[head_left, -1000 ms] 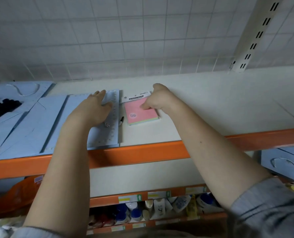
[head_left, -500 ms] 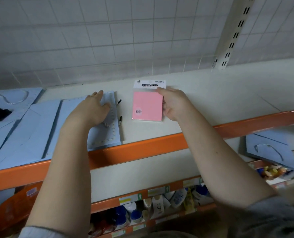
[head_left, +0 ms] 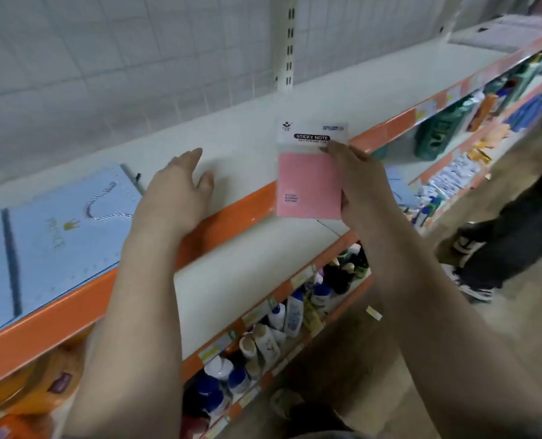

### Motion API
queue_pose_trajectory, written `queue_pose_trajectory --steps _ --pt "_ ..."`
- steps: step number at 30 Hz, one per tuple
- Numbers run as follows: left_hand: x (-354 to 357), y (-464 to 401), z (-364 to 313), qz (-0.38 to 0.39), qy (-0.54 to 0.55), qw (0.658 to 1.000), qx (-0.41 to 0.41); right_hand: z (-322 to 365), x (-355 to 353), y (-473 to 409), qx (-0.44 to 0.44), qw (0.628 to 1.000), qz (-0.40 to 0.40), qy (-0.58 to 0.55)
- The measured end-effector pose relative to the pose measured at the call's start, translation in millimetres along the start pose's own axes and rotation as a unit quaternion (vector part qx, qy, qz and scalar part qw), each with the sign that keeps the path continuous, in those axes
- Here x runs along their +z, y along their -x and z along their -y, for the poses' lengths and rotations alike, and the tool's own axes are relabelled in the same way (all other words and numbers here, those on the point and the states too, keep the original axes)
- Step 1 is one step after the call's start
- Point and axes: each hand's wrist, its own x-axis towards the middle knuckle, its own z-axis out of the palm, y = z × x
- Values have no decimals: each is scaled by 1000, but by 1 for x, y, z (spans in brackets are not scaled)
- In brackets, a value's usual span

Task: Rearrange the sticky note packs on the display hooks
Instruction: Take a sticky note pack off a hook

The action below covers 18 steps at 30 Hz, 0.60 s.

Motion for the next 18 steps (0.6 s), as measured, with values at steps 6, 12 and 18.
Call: queue_pose_trajectory --steps 6,12,18 --pt "41 18 -63 68 30 991 114 -1 -97 46 5 992 -125 24" --pt "95 47 -155 171 44 958 226 -11 -198 103 -27 970 -240 -22" --pt "155 118 -275 286 57 904 313 -19 -320 177 -46 921 -382 -62"
